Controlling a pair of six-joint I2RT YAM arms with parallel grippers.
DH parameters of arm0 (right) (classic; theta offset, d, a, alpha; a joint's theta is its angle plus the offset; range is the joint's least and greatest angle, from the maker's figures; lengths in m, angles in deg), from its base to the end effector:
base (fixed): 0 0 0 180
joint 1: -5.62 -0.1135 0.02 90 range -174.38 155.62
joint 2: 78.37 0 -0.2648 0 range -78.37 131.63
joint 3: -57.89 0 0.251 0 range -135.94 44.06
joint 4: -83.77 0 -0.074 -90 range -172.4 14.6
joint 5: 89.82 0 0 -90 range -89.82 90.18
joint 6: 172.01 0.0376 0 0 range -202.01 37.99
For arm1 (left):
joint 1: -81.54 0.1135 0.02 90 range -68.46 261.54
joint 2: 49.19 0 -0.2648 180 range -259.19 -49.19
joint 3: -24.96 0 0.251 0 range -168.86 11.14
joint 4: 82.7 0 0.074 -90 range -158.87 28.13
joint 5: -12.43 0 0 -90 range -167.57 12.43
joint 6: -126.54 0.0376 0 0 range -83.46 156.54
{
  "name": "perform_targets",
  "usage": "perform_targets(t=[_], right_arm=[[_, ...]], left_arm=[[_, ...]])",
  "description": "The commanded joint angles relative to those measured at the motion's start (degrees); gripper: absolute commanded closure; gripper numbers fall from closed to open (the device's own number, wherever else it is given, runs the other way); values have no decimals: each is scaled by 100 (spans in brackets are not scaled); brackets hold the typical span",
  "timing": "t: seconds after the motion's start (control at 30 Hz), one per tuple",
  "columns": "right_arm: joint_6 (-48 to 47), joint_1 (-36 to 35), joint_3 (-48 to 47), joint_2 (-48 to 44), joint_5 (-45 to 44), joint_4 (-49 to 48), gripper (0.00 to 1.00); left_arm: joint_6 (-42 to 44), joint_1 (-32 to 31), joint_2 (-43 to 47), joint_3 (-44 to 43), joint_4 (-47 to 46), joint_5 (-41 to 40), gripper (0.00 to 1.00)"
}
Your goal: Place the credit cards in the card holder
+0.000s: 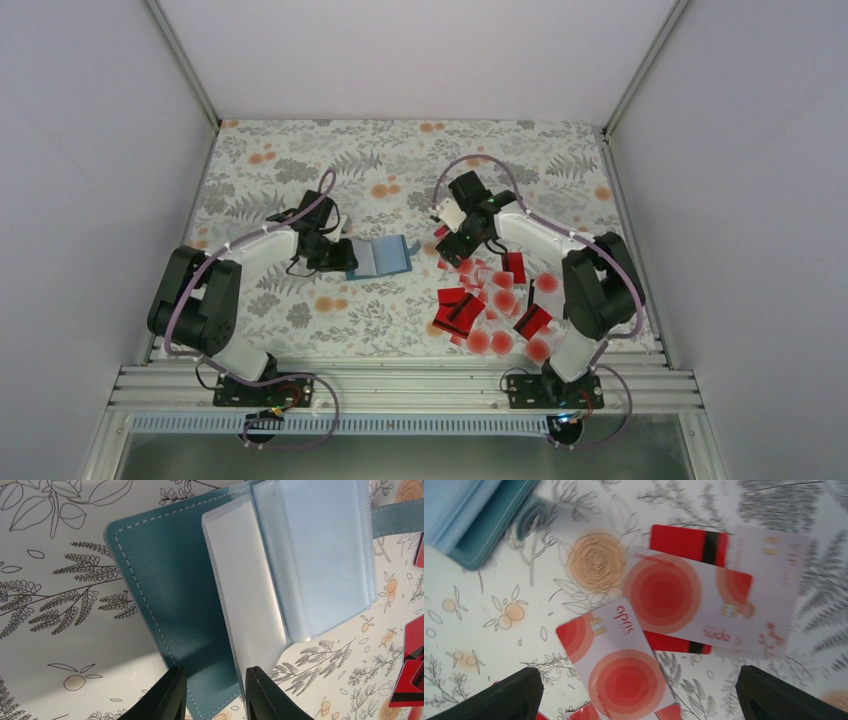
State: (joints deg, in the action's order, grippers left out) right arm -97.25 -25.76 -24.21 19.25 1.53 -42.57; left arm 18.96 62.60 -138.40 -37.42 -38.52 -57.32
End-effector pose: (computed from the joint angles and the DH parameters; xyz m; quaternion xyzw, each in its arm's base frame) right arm 0.2869 0.1760 0.2045 -0.3911 0.9024 0.0368 0.1773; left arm 0.2567 -0.1019 0.1617 0.0405 0.9705 -0.2155 0.0999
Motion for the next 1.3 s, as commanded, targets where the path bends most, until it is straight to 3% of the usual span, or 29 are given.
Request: perform_targets(t=[0.0, 0.4, 0.53, 1.03, 1.27], right_arm=[[-1223, 40, 138, 271, 666, -111, 3], [-1237, 69, 357, 844, 384, -408, 9], [-1181, 136, 310, 1024, 334, -447, 16], [-1171, 222, 1000, 896, 518, -685, 26], [-1157, 228, 1109, 920, 678, -733, 37]], left_arm=[[190, -16, -72, -187, 259, -33, 68], [282, -18, 17, -200, 367, -45, 68], [312, -13, 8, -216, 392, -52, 68], [265, -15, -4, -224, 358, -116, 68], [255, -14, 68, -197, 367, -153, 68]])
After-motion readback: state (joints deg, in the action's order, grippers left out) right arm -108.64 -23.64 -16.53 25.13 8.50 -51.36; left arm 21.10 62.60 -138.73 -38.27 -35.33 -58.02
